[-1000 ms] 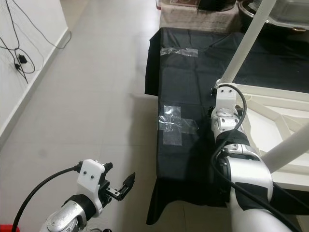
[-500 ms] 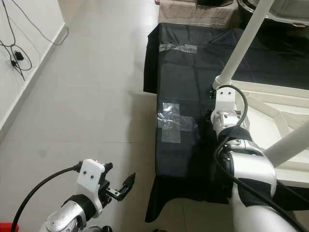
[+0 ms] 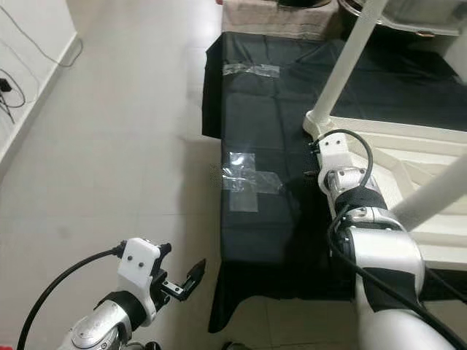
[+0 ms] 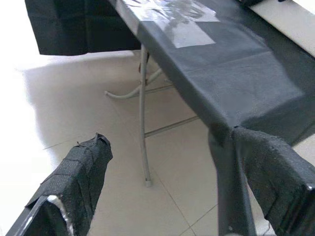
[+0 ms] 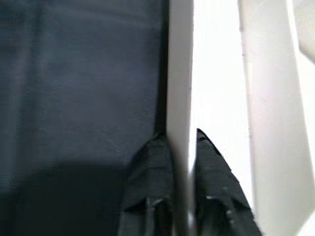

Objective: Building children table

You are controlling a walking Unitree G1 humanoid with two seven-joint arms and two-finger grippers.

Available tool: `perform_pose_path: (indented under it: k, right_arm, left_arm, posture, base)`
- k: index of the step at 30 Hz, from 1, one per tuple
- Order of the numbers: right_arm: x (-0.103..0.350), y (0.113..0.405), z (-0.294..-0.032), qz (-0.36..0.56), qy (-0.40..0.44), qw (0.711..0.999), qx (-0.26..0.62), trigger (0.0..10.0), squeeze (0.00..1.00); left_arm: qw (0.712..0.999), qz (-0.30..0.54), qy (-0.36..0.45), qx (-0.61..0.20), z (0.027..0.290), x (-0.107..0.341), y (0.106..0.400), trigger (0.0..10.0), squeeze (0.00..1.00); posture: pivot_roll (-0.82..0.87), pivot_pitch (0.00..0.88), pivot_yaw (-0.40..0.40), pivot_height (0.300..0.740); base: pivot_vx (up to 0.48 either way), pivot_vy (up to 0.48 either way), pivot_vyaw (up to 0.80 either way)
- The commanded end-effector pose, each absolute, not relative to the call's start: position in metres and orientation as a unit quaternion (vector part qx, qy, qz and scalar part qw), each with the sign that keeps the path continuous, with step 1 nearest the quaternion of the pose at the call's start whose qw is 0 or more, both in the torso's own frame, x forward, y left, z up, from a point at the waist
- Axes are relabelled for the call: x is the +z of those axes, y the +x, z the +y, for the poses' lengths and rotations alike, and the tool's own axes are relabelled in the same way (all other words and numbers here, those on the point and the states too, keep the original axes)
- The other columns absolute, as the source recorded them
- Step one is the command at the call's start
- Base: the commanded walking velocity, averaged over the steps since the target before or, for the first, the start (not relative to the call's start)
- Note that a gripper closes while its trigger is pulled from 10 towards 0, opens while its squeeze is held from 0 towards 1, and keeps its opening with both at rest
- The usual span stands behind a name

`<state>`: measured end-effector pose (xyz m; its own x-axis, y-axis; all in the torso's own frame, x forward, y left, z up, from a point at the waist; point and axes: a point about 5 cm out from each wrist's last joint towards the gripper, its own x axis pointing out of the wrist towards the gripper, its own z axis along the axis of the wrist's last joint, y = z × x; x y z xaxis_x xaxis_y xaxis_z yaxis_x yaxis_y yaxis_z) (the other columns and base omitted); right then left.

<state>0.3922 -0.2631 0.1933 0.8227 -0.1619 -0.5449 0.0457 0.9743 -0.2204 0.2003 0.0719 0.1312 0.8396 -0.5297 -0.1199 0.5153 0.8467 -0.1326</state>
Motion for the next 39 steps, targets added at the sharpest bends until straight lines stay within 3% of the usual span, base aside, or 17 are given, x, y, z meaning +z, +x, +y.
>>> perform_pose_path:
  k: [1, 5, 7, 8, 10, 14, 18, 21, 25, 33, 35, 36, 37, 39]
  right_arm:
    - [0.168, 0.389, -0.241, 0.343, -0.104, 0.933, 0.006, 0.0, 0.00]
    - [0.169, 0.391, -0.233, 0.344, -0.107, 0.932, 0.044, 0.0, 0.00]
    - [0.168, 0.390, -0.222, 0.358, -0.140, 0.915, 0.127, 0.0, 0.00]
    - [0.168, 0.390, -0.222, 0.358, -0.140, 0.915, 0.127, 0.0, 0.00]
    - [0.165, 0.387, -0.213, 0.378, -0.169, 0.886, 0.207, 0.0, 0.00]
    - [0.163, 0.384, -0.210, 0.379, -0.205, 0.857, 0.283, 0.0, 0.00]
    - [0.164, 0.376, -0.207, 0.374, -0.230, 0.807, 0.395, 0.0, 0.00]
    - [0.164, 0.373, -0.207, 0.380, -0.237, 0.792, 0.416, 0.0, 0.00]
    - [0.158, 0.363, -0.215, 0.386, -0.287, 0.735, 0.478, 0.0, 0.00]
    - [0.158, 0.363, -0.215, 0.386, -0.287, 0.735, 0.478, 0.0, 0.00]
    - [0.158, 0.359, -0.220, 0.389, -0.302, 0.718, 0.492, 0.0, 0.00]
    - [0.158, 0.353, -0.235, 0.391, -0.359, 0.677, 0.510, 0.0, 0.00]
    - [0.158, 0.353, -0.235, 0.391, -0.359, 0.677, 0.510, 0.0, 0.00]
    - [0.157, 0.341, -0.259, 0.399, -0.464, 0.590, 0.527, 0.0, 0.00]
  left_arm:
    - [0.956, 0.092, -0.052, -0.274, 0.069, 0.125, 0.199, 10.0, 0.00]
    - [0.956, 0.092, -0.052, -0.274, 0.069, 0.125, 0.199, 10.0, 0.00]
    - [0.956, 0.093, -0.051, -0.274, 0.070, 0.124, 0.199, 10.0, 0.00]
    - [0.956, 0.093, -0.051, -0.274, 0.070, 0.124, 0.199, 10.0, 0.00]
    - [0.956, 0.093, -0.050, -0.274, 0.070, 0.123, 0.200, 10.0, 0.00]
    - [0.956, 0.094, -0.049, -0.274, 0.071, 0.122, 0.201, 10.0, 0.00]
    - [0.955, 0.095, -0.047, -0.276, 0.072, 0.120, 0.202, 10.0, 0.00]
    - [0.955, 0.095, -0.047, -0.276, 0.073, 0.120, 0.203, 10.0, 0.00]
    - [0.956, 0.095, -0.047, -0.273, 0.074, 0.120, 0.205, 10.0, 0.00]
    - [0.956, 0.095, -0.047, -0.273, 0.074, 0.120, 0.205, 10.0, 0.00]
    - [0.957, 0.095, -0.046, -0.272, 0.074, 0.120, 0.205, 10.0, 0.00]
    - [0.957, 0.094, -0.046, -0.271, 0.074, 0.120, 0.206, 10.0, 0.00]
    - [0.957, 0.094, -0.046, -0.271, 0.074, 0.120, 0.206, 10.0, 0.00]
    - [0.957, 0.094, -0.046, -0.270, 0.075, 0.120, 0.206, 10.0, 0.00]
  posture:
    - [0.07, 0.200, -0.096, 0.740]
    - [0.08, 0.196, -0.096, 0.740]
    - [0.08, 0.188, -0.094, 0.740]
    - [0.08, 0.188, -0.094, 0.740]
    - [0.08, 0.182, -0.091, 0.740]
    - [0.08, 0.171, -0.088, 0.740]
    - [0.07, 0.167, -0.086, 0.740]
    - [0.08, 0.168, -0.087, 0.740]
    - [0.08, 0.169, -0.088, 0.740]
    - [0.08, 0.169, -0.088, 0.740]
    - [0.08, 0.170, -0.086, 0.740]
    - [0.08, 0.172, -0.085, 0.740]
    - [0.08, 0.172, -0.085, 0.740]
    - [0.08, 0.175, -0.083, 0.740]
  base:
    - [0.000, 0.000, 0.00]
    - [0.000, 0.000, 0.00]
    - [0.000, 0.000, 0.00]
    - [0.000, 0.000, 0.00]
    - [0.000, 0.000, 0.00]
    - [0.000, 0.000, 0.00]
    - [0.000, 0.000, 0.00]
    - [0.000, 0.000, 0.00]
    - [0.000, 0.000, 0.00]
    - [0.000, 0.000, 0.00]
    - [0.000, 0.000, 0.00]
    - [0.000, 0.000, 0.00]
    - [0.000, 0.000, 0.00]
    - [0.000, 0.000, 0.00]
